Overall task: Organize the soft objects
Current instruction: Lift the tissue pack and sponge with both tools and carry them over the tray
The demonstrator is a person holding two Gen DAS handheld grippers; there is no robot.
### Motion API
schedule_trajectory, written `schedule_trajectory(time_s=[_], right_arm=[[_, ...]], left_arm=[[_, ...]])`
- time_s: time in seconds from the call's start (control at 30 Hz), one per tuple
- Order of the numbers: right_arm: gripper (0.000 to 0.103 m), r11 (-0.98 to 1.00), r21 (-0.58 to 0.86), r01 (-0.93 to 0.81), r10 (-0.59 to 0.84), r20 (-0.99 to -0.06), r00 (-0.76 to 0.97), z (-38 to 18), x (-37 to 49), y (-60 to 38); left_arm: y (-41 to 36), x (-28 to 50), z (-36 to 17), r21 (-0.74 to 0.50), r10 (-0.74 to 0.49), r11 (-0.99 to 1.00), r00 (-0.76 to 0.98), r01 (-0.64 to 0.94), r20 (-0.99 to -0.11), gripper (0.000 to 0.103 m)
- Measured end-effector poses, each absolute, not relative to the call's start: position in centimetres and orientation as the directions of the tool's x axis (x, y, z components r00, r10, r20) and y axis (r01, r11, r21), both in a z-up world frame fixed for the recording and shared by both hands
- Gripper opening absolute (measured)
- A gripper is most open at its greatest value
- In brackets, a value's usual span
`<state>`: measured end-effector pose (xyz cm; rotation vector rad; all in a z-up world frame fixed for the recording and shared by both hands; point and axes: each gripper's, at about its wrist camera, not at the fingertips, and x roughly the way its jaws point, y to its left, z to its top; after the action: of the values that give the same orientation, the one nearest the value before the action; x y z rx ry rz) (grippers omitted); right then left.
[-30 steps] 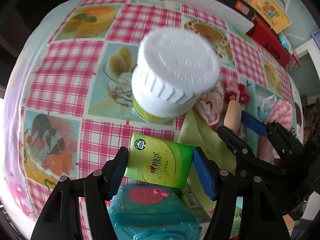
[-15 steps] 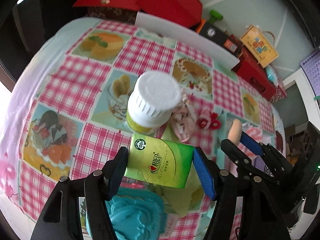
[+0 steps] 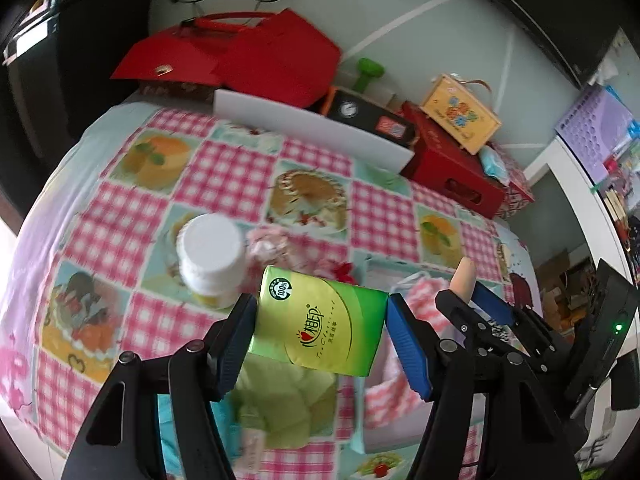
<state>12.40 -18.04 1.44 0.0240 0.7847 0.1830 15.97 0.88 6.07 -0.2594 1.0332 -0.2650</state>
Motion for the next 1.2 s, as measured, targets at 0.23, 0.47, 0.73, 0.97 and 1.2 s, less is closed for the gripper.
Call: schedule_trajectory(time_s=[0.23, 0.47, 0.73, 0.97, 1.2], right_arm=[[0.051, 0.996, 0.089, -0.026, 0.081, -0.686, 0.723, 2.3, 11.4, -23.0], [0.051, 0.989, 0.102, 0.107, -0.007, -0.694, 0.720, 2.2, 10.5, -28.4], [0.051, 0.965, 0.111, 0.238, -0.094, -0.699, 0.709, 1.8, 8.8, -33.8], [0.051, 0.950, 0.113, 0.290, -0.129, -0.706, 0.697, 1.3, 8.0, -35.9], [0.052, 0.949, 0.090, 0.301, -0.146, -0.723, 0.675, 0.7, 8.2, -36.1]], left_arm=[[-3.7, 16.4, 5.6, -0.338, -0.373, 0.928, 0.450, 0.160, -0.811, 0.067], [-7.4, 16.8, 4.8, -0.333, -0.388, 0.921, 0.417, 0.201, -0.822, 0.067], [-11.9, 16.6, 3.6, -0.348, -0.422, 0.903, 0.373, 0.252, -0.826, 0.067], [-15.5, 16.1, 2.0, -0.355, -0.437, 0.892, 0.332, 0.280, -0.836, 0.067], [-17.2, 15.6, -0.4, -0.335, -0.424, 0.890, 0.289, 0.310, -0.858, 0.067]])
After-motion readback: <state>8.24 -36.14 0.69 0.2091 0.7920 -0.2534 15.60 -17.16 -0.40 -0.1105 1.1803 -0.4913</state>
